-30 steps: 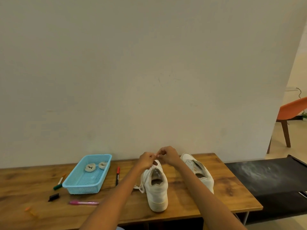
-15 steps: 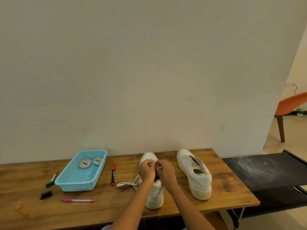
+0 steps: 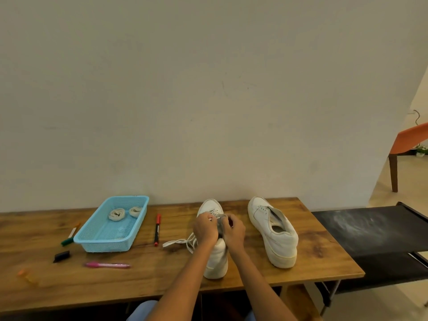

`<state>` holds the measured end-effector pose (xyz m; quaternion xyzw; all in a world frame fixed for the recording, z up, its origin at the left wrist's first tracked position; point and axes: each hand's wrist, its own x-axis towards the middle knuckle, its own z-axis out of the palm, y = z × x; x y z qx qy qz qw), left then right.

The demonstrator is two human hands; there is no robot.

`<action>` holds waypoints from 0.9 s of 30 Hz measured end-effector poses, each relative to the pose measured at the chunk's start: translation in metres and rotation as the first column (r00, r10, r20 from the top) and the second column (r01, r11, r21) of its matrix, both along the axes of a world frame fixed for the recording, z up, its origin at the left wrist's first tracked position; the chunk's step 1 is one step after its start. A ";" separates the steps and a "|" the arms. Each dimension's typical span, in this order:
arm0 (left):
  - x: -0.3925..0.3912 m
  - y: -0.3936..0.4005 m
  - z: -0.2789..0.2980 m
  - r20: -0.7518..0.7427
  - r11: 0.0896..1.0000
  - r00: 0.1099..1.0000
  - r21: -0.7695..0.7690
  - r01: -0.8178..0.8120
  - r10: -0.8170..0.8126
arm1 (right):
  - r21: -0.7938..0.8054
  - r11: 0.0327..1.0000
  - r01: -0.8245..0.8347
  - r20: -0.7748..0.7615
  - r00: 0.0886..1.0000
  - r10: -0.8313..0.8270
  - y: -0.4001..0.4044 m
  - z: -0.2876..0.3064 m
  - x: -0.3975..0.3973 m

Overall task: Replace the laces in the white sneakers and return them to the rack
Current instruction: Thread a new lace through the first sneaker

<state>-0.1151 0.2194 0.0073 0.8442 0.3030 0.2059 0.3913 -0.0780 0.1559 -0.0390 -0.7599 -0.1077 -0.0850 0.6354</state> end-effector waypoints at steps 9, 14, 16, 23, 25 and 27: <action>0.008 0.002 0.000 -0.100 0.994 0.993 0.082 0.069 -0.061 | -0.018 1.000 0.012 0.035 0.999 -0.012 0.000 -0.001 0.002; 0.009 0.002 -0.001 -0.086 0.993 0.995 0.102 0.054 -0.046 | -0.054 0.998 0.021 0.032 0.999 -0.019 0.000 0.002 0.001; 0.009 0.002 -0.002 -0.069 0.994 0.997 0.098 0.040 -0.033 | -0.082 0.997 0.008 0.030 1.000 -0.005 -0.001 0.004 0.000; 0.011 0.004 -0.012 0.010 0.999 1.000 0.042 0.017 -0.018 | 0.202 0.964 -0.174 -0.199 0.956 0.214 -0.015 0.016 -0.004; 0.013 0.003 -0.013 0.016 0.999 0.999 0.020 0.032 -0.032 | 0.217 0.950 -0.223 -0.264 0.924 0.277 -0.022 0.024 0.002; 0.014 0.004 -0.012 0.020 0.999 0.999 -0.006 0.032 -0.031 | 0.123 0.956 -0.268 -0.325 0.899 0.294 -0.022 0.030 0.012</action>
